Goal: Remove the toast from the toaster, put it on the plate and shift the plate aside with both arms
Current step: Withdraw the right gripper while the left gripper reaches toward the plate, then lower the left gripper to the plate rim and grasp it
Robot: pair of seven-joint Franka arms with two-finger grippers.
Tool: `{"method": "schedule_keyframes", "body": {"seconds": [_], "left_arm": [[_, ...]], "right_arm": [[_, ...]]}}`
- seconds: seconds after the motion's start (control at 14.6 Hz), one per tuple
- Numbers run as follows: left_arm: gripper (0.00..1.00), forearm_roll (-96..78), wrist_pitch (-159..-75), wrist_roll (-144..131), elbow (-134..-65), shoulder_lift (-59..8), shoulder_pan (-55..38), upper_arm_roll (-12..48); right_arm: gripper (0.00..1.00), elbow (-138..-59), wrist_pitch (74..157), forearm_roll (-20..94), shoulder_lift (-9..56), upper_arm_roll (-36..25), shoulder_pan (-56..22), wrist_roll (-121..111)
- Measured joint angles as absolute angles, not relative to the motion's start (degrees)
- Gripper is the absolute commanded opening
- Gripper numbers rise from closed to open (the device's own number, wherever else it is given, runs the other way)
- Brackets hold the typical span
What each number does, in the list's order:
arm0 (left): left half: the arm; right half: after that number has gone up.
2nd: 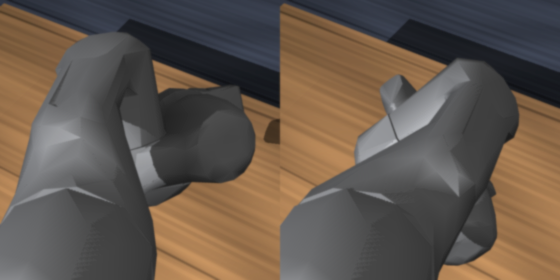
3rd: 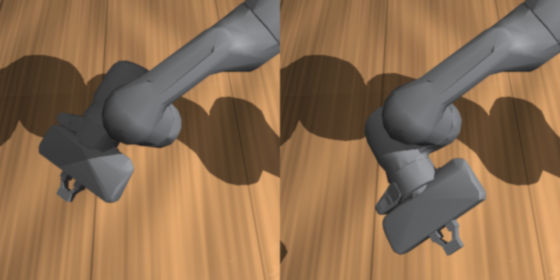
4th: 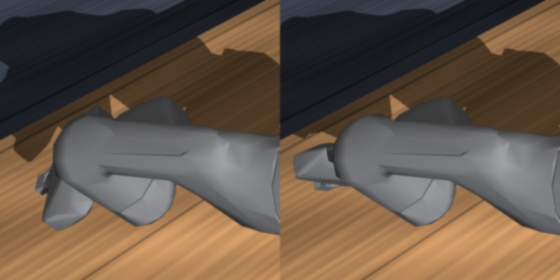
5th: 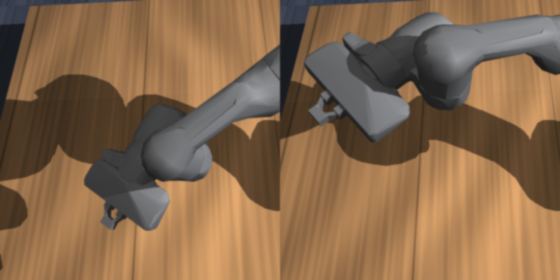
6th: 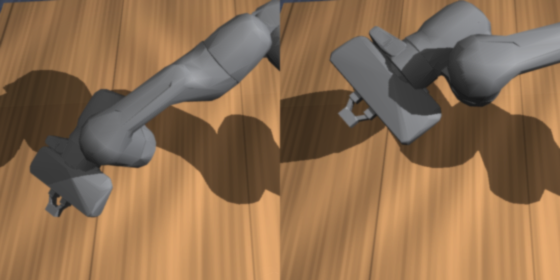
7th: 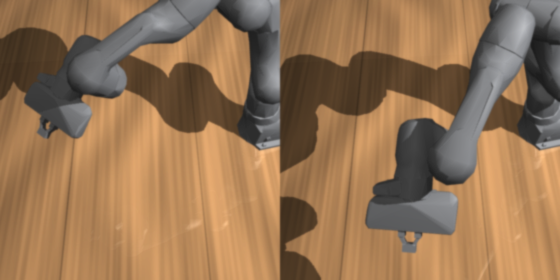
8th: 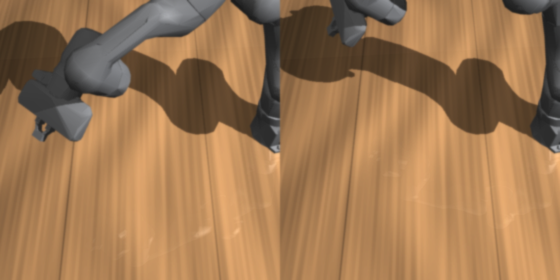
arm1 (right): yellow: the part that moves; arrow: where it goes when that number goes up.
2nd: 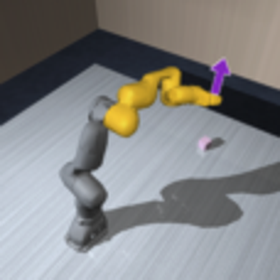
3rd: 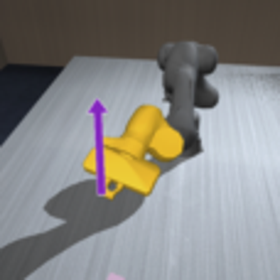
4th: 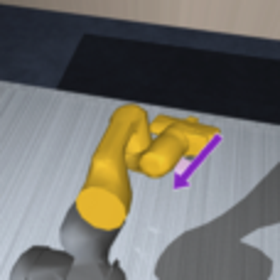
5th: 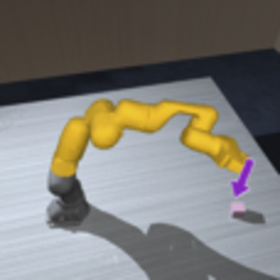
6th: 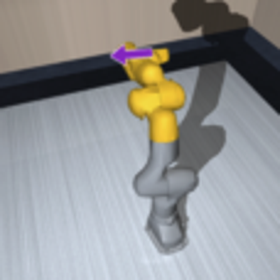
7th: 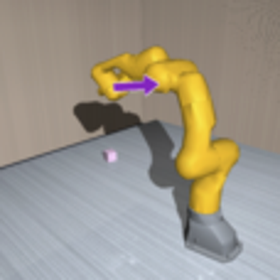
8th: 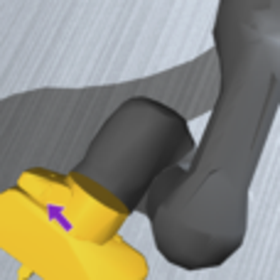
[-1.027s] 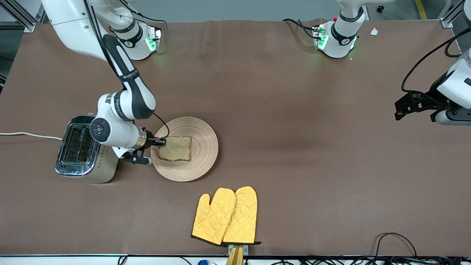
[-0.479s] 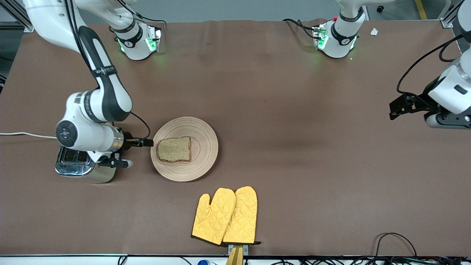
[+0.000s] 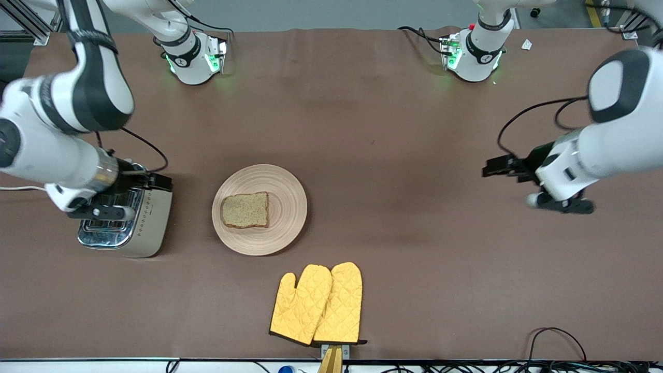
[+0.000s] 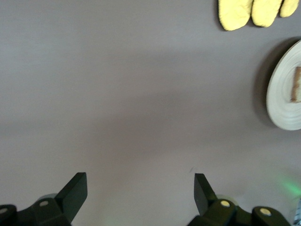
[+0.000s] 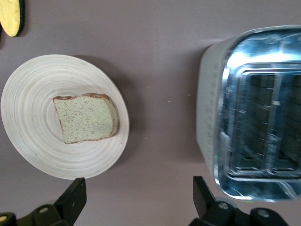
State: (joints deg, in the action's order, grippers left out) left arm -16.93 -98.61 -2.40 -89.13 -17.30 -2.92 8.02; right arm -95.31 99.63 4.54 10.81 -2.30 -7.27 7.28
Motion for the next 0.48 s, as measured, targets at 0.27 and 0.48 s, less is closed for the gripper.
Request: {"method": "schedule_keyframes", "body": {"seconds": [0.27,0.48], "left_arm": [[1.0,-24.7,-113.5,-5.9,-94.4,-24.1,-8.3,8.3],[1.0,-33.4,-123.9,-6.3,-95.0,-29.8,-13.4,8.8]], "right_arm": [[1.0,-95.1,95.2,1.5,3.3,-2.4,-3.8,4.9],[1.0,-95.1,91.6,1.2,-1.8,-2.6,0.2,-1.1]]}}
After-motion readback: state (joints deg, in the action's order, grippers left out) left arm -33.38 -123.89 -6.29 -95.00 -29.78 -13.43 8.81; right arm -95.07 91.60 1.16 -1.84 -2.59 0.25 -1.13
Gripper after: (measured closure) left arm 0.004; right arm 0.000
